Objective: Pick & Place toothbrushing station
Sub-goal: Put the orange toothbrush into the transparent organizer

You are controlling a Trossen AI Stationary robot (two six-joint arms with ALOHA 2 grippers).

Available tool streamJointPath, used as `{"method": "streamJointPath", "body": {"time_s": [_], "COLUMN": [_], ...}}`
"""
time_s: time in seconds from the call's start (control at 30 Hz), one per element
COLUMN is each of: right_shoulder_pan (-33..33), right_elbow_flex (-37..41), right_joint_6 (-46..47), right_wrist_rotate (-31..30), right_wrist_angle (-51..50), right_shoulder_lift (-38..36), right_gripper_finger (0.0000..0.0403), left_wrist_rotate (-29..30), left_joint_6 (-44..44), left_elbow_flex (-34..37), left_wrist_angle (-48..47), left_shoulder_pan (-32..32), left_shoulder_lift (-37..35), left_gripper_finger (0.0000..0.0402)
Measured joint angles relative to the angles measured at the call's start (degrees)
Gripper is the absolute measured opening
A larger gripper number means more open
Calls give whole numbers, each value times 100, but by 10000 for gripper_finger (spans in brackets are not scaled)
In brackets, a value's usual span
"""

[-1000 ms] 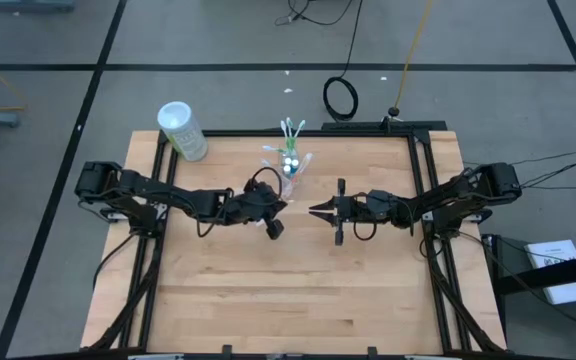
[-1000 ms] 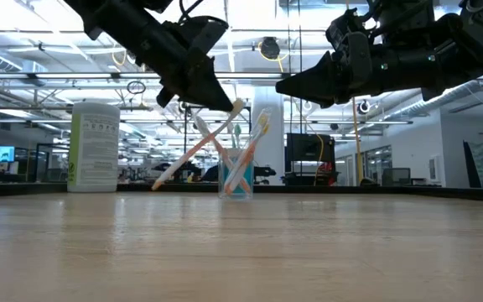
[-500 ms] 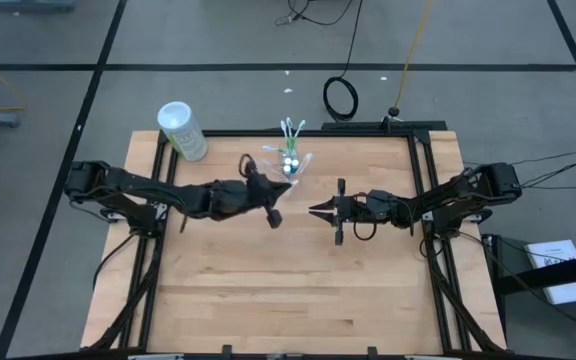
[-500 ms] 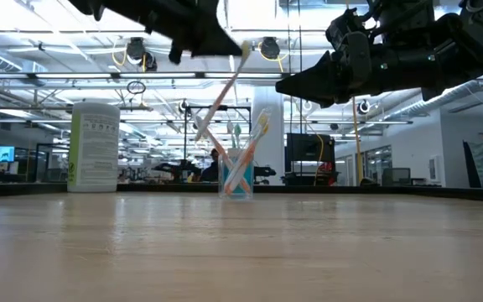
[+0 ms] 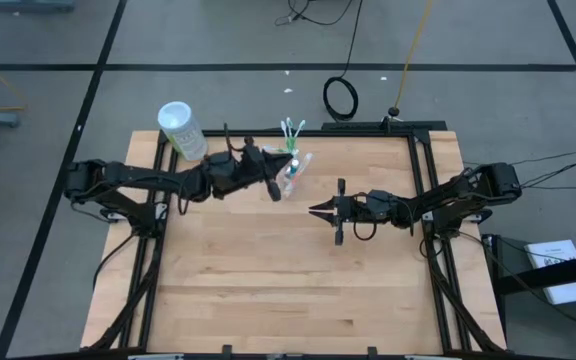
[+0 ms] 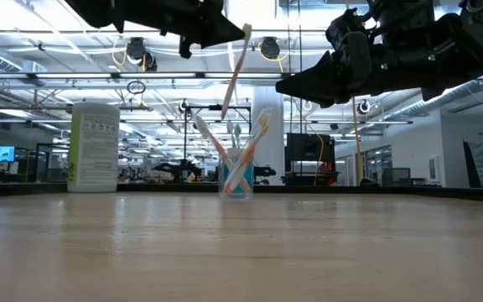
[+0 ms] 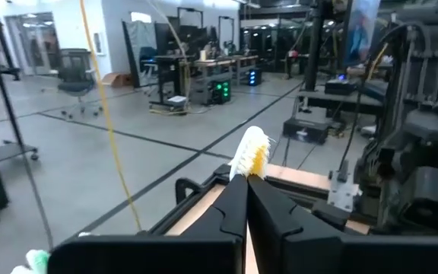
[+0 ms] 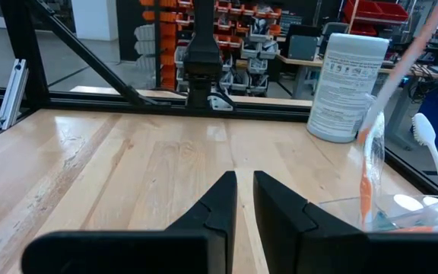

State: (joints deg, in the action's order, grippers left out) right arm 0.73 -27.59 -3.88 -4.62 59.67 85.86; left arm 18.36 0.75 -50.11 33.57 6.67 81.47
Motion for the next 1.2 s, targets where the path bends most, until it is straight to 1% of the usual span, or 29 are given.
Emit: {"method": "streamJointPath", "body": {"time_s": [0.07,0.17,0.3,0.5,0.87,0.97,1.1,1.2], "right_shoulder_pan": [0,0,0,0,0,0,0,0], "right_elbow_flex": [0,0,0,0,0,0,0,0], "right_joint_6": [0,0,0,4,4,4,4,4], "right_wrist_rotate": [2,7,4,9,11,11,11,11], "right_wrist_angle": [-1,-1,-1,-4,-23,-47,-49,-47], "right_shoulder_lift": [0,0,0,0,0,0,0,0], "right_gripper_finger": [41,41,41,41,41,41,41,41], "left_wrist_rotate": [-250,-427,-692,-810,-902,-915,-953,-934], "left_joint_6": [-90,-153,-242,-344,-502,-529,-717,-844], "left_elbow_flex": [0,2,2,2,13,178,669,1041], "left_wrist_angle": [40,61,436,713,735,1006,1886,2313], "left_shoulder_pan": [154,311,444,538,520,508,580,633], "left_shoulder_lift": [29,164,442,842,1131,1123,1123,1121], "left_gripper_finger": [7,3,7,6,3,3,4,2]}}
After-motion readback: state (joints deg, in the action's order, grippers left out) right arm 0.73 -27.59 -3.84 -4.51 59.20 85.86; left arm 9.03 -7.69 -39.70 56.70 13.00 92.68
